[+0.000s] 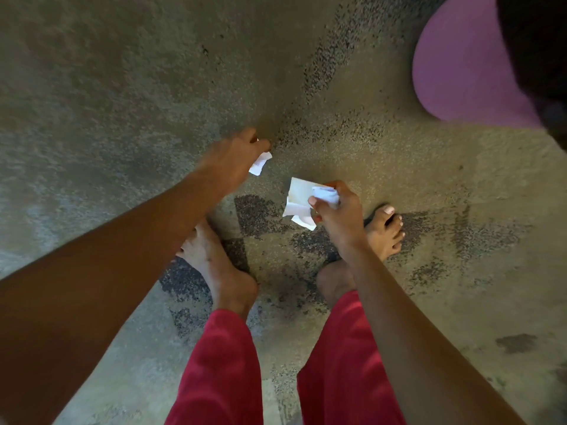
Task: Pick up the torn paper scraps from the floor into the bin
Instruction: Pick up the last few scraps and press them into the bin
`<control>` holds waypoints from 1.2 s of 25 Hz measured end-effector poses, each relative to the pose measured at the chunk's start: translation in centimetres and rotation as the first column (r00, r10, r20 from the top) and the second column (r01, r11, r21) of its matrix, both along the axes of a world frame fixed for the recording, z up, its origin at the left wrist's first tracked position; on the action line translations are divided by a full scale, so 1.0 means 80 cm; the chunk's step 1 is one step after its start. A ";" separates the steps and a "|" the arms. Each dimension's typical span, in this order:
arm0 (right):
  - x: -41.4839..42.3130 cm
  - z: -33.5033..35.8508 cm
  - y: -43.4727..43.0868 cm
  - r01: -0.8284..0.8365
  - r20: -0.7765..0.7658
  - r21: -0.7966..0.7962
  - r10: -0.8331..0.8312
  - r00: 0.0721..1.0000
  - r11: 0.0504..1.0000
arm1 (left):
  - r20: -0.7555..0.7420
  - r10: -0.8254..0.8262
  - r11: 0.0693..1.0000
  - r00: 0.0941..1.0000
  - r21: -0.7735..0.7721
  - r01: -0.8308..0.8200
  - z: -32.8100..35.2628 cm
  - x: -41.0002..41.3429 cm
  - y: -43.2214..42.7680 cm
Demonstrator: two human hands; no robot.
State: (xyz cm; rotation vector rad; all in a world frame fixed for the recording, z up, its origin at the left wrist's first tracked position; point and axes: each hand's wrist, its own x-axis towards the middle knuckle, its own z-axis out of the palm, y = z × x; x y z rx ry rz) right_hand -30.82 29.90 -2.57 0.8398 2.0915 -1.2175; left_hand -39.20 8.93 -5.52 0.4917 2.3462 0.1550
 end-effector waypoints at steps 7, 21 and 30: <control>0.068 -0.008 -0.016 -0.118 0.160 0.134 0.096 0.982 0.984 | 0.052 0.214 0.971 0.975 0.093 -0.218 -0.016 -0.021 0.017; 0.061 -0.039 -0.023 -0.369 0.167 0.235 0.337 0.927 0.899 | 0.174 0.672 0.685 0.720 0.221 -0.694 -0.006 0.008 -0.013; -0.009 0.065 -0.006 -0.067 0.136 0.164 0.044 0.990 0.984 | 0.283 0.736 0.561 0.615 0.253 -0.788 0.078 -0.003 0.059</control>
